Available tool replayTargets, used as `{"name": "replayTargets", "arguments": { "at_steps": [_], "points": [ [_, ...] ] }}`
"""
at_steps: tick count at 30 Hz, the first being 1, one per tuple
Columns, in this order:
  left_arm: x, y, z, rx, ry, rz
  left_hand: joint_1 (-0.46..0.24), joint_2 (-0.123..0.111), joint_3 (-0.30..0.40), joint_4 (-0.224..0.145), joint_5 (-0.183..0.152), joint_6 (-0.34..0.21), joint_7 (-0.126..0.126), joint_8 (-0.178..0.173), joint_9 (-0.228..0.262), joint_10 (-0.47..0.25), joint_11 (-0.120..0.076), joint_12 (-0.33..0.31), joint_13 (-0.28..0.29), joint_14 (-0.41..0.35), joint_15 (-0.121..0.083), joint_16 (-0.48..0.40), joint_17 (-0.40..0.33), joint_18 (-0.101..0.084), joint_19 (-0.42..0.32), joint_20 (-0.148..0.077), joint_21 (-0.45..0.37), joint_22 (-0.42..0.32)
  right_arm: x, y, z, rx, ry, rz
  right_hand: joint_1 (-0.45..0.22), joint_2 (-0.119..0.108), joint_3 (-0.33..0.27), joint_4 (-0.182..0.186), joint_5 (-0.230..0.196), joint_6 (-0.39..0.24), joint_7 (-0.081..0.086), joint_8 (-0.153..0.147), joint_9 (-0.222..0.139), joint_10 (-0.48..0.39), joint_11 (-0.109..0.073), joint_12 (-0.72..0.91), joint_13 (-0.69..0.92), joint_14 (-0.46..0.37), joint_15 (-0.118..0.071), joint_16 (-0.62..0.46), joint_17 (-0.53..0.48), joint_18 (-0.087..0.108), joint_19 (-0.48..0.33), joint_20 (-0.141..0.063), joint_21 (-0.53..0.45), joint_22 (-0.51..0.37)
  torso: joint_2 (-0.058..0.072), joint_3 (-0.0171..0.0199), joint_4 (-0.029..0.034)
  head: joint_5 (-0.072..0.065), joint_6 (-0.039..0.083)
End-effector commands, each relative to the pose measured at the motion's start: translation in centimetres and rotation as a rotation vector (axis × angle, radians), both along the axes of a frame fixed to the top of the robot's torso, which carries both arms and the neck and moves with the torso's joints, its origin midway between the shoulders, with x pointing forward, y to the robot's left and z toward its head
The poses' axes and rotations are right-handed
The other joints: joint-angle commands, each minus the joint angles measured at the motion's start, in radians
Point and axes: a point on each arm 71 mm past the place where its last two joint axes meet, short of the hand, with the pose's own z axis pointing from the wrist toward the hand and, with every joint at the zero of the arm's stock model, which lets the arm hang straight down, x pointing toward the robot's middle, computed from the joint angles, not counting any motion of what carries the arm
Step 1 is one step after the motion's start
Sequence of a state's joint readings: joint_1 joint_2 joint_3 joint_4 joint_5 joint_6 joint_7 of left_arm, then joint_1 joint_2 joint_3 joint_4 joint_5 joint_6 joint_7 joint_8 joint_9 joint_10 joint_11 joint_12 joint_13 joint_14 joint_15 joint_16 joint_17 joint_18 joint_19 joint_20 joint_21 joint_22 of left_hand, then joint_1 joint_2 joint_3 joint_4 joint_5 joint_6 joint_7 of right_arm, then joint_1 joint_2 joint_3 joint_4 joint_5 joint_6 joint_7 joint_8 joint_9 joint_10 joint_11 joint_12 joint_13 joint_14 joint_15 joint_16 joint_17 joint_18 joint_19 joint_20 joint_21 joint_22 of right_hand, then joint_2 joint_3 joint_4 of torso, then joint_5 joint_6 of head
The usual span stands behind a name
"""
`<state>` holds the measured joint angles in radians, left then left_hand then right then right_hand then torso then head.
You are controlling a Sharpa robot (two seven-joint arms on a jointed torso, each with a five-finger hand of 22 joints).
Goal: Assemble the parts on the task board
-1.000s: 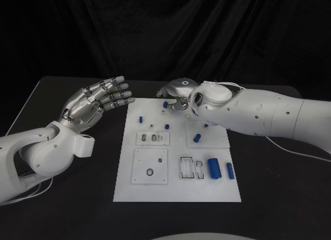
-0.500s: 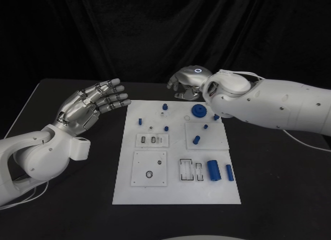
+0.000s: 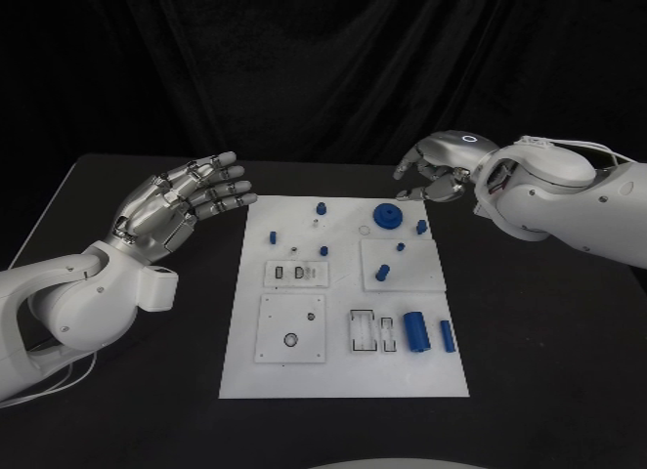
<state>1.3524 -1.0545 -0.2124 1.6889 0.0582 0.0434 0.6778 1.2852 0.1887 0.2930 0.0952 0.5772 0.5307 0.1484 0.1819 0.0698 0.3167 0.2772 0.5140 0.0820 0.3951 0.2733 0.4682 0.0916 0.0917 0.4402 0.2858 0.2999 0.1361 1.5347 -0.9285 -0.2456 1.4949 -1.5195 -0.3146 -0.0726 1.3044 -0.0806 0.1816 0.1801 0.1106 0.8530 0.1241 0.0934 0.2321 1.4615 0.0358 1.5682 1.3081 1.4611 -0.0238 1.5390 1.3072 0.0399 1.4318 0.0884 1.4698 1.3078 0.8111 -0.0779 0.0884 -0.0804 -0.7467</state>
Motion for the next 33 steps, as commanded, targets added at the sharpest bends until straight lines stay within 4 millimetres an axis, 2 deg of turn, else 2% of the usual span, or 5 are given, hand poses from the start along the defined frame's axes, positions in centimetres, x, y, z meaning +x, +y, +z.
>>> {"name": "replayTargets", "arguments": {
  "at_steps": [1,6,15,21,33],
  "points": [
    [-0.1,0.3,1.1,-0.107,-0.123,0.025,-0.009,0.001,0.005,0.0,0.004,0.007,0.003,0.006,0.001,0.004,0.005,0.003,0.001,-0.007,0.0,0.007,-0.001,-0.007,-0.007,0.002,0.001,-0.001,0.0,-1.0,-1.1,0.014,0.063,-0.076,-0.008,0.003,-0.005,0.013,-0.003,-0.017,-0.001,-0.014,-0.01,0.104,0.002,0.002,0.258,0.059,0.003,-0.007,0.153,0.013,-0.014,0.002,-0.011,0.091,-0.002,-0.0032,-0.001,-0.006,-0.002],
    [0.0,0.2,1.0,-0.109,-0.118,0.014,-0.009,0.001,0.006,0.001,0.004,0.007,0.003,0.006,0.001,0.004,0.005,0.004,0.001,-0.007,0.0,0.008,-0.001,-0.007,-0.008,0.002,0.001,-0.001,0.1,-1.4,-2.3,0.019,0.076,-0.095,-0.004,0.005,-0.008,0.015,0.005,-0.023,-0.001,-0.021,-0.018,0.109,0.001,0.003,0.263,0.065,0.002,-0.003,0.168,0.009,-0.001,0.002,-0.004,0.105,0.0,0.0,-0.0033,-0.008,-0.006],
    [0.1,0.3,1.0,-0.108,-0.113,0.007,-0.01,0.003,0.011,0.002,0.004,0.011,0.004,0.007,0.001,0.006,0.007,0.005,0.001,-0.007,0.001,0.009,-0.001,-0.008,-0.009,0.002,0.0,-0.001,0.5,-0.6,-4.1,0.012,0.104,-0.086,0.003,0.007,-0.022,0.015,0.014,-0.013,-0.005,-0.025,-0.043,0.109,-0.007,0.003,0.263,0.084,-0.008,0.008,0.205,-0.005,0.046,-0.008,0.027,0.153,0.001,0.0009,-0.0006,-0.007,-0.013],
    [0.2,0.3,0.9,-0.108,-0.111,0.006,-0.011,0.003,0.013,0.002,0.004,0.012,0.005,0.008,0.001,0.007,0.007,0.005,0.001,-0.008,0.001,0.01,-0.001,-0.008,-0.009,0.002,0.0,-0.001,0.7,-0.2,-4.9,0.017,0.105,-0.076,0.012,0.008,-0.025,0.008,0.022,-0.009,-0.007,-0.024,-0.054,0.109,-0.01,0.003,0.263,0.099,-0.011,0.02,0.237,-0.014,0.071,-0.011,0.045,0.181,0.001,-0.0007,-0.0005,-0.008,-0.014],
    [0.2,0.4,0.9,-0.107,-0.11,0.005,-0.011,0.003,0.013,0.002,0.004,0.012,0.005,0.008,0.001,0.007,0.007,0.005,0.001,-0.008,0.001,0.01,-0.001,-0.008,-0.009,0.002,0.0,-0.001,0.9,0.8,-5.2,0.03,0.089,-0.054,0.056,0.009,-0.003,-0.036,0.171,-0.007,-0.003,-0.026,-0.076,0.109,-0.008,0.003,0.263,0.11,-0.011,0.032,0.264,-0.021,0.091,-0.012,0.061,0.207,-0.001,-0.0007,-0.0017,-0.014,-0.011]
  ]
}}
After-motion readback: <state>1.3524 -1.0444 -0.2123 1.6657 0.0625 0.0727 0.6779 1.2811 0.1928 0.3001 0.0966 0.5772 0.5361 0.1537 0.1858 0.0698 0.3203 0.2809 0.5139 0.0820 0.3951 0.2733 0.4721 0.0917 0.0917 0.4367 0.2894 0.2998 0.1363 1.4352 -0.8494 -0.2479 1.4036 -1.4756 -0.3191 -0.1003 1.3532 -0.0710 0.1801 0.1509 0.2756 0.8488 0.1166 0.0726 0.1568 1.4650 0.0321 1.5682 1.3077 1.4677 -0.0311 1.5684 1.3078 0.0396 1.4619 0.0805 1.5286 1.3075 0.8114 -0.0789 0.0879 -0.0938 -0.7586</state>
